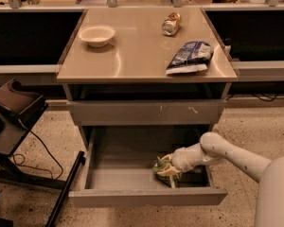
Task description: Place green jalapeno chip bag into middle drawer
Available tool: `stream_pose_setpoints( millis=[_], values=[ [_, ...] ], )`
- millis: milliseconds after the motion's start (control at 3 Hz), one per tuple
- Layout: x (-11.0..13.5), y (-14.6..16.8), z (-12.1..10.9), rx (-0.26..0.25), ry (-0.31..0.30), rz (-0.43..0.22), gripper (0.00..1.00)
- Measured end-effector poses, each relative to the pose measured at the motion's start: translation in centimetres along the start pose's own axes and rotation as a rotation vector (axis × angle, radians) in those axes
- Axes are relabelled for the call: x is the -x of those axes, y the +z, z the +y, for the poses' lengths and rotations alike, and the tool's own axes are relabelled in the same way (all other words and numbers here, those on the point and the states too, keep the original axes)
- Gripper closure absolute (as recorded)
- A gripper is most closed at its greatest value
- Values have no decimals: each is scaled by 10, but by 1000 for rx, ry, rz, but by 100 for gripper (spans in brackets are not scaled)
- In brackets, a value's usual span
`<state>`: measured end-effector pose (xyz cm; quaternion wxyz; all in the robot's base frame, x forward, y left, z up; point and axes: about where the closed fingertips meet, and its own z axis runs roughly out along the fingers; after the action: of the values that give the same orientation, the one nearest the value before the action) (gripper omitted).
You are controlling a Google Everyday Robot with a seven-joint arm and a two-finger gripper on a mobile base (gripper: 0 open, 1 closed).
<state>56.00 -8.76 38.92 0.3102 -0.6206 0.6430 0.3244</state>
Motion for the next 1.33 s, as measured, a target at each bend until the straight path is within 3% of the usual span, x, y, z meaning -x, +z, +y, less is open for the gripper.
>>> stream_pose_setpoints(
  millis=[1000, 1333],
  values=[
    [0, 0, 0, 0, 0, 0, 11],
    [0, 0, 0, 0, 0, 0, 0]
  ],
)
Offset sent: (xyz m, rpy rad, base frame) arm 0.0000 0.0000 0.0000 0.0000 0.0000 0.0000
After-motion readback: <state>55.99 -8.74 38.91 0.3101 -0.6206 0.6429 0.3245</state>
